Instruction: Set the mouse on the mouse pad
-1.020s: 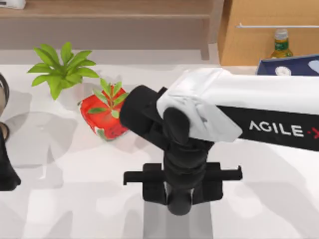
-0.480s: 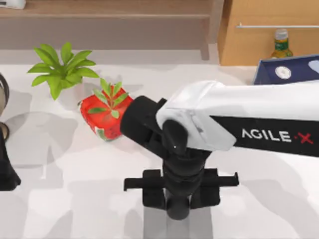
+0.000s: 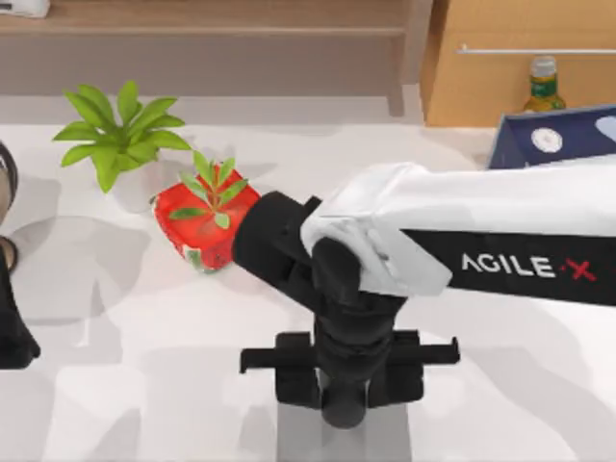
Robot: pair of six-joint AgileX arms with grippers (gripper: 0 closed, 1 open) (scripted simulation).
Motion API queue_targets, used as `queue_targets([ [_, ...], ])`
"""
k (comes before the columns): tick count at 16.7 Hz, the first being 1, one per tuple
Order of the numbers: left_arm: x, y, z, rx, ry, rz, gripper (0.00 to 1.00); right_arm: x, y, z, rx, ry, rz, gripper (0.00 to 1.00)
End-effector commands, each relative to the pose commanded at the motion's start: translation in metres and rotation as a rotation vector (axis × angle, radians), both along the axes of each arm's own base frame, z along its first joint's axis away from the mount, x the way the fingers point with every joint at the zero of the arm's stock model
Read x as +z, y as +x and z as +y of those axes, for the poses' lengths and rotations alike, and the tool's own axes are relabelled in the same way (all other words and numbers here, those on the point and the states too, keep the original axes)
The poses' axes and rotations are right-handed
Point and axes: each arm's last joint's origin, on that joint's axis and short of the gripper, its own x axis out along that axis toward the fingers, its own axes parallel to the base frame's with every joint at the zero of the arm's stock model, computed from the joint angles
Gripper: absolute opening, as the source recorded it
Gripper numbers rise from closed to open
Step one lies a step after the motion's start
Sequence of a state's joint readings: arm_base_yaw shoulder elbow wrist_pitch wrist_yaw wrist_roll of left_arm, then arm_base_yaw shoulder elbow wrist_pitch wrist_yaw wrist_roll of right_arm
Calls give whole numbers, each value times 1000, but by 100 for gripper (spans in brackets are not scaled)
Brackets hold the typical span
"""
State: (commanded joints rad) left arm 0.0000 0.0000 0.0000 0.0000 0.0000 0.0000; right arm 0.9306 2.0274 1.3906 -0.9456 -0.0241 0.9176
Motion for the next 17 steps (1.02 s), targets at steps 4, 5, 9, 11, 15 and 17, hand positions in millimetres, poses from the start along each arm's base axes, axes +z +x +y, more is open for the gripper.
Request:
queue_targets([
  [4,0,0,0,0,0,0,100,0,0,0,0,0,0,45],
  [5,0,0,0,0,0,0,100,0,0,0,0,0,0,53],
  [9,0,0,0,0,0,0,100,0,0,0,0,0,0,83],
  [11,0,0,0,0,0,0,100,0,0,0,0,0,0,98],
  [15,0,0,0,0,0,0,100,0,0,0,0,0,0,100],
  [17,0,0,0,0,0,0,100,0,0,0,0,0,0,100],
])
